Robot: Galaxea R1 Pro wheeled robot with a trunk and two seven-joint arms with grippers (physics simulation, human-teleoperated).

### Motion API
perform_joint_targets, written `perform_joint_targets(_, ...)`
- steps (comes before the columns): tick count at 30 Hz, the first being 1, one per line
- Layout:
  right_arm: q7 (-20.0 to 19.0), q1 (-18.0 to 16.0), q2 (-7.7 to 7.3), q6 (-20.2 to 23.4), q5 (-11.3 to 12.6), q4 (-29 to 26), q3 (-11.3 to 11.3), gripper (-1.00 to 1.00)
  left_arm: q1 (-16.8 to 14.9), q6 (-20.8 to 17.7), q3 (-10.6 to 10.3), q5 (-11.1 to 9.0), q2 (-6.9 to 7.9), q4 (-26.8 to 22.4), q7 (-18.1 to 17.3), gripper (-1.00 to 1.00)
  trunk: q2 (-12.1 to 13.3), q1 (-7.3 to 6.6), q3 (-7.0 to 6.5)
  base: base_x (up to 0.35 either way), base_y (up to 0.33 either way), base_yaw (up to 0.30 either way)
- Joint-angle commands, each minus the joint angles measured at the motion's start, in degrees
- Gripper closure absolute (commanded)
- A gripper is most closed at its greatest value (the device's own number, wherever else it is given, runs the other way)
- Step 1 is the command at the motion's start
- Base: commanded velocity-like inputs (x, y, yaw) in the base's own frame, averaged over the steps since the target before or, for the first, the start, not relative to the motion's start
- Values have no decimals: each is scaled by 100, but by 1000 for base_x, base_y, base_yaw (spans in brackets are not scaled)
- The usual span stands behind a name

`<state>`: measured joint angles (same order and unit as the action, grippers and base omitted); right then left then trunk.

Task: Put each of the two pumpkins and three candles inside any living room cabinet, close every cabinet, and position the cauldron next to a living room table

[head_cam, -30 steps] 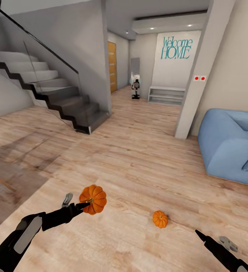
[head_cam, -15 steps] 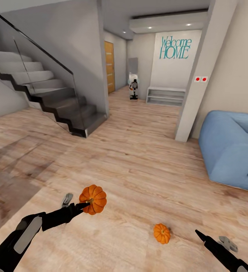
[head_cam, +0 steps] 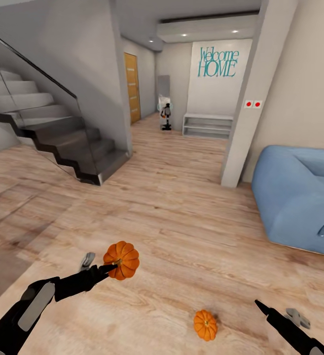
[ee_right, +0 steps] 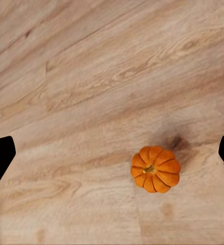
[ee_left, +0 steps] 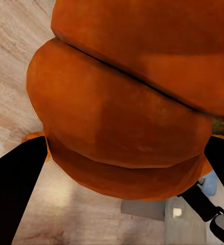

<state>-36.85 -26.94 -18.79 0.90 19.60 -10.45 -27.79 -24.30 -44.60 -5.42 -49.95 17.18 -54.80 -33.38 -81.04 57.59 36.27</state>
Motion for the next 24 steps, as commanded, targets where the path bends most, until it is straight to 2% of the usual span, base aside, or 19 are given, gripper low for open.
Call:
perform_joint_targets(1,-23,-5,-2,9,37,8,2,-100,-4,-49,-7,-94,4,-4,-2,100,-3,3,5,323,-91,-59)
perform_joint_targets(10,-22,-4,-2,12,36,8,2,-100,-4,-49,-1,-94,4,-13,-2,100,-3,3,5,315,-115,-42)
perform_joint_targets(24,-6,-4,-2,32,27,6,9,-100,-4,-49,5,-102,4,-4,-2,100,-3,3,5,324,9,-21)
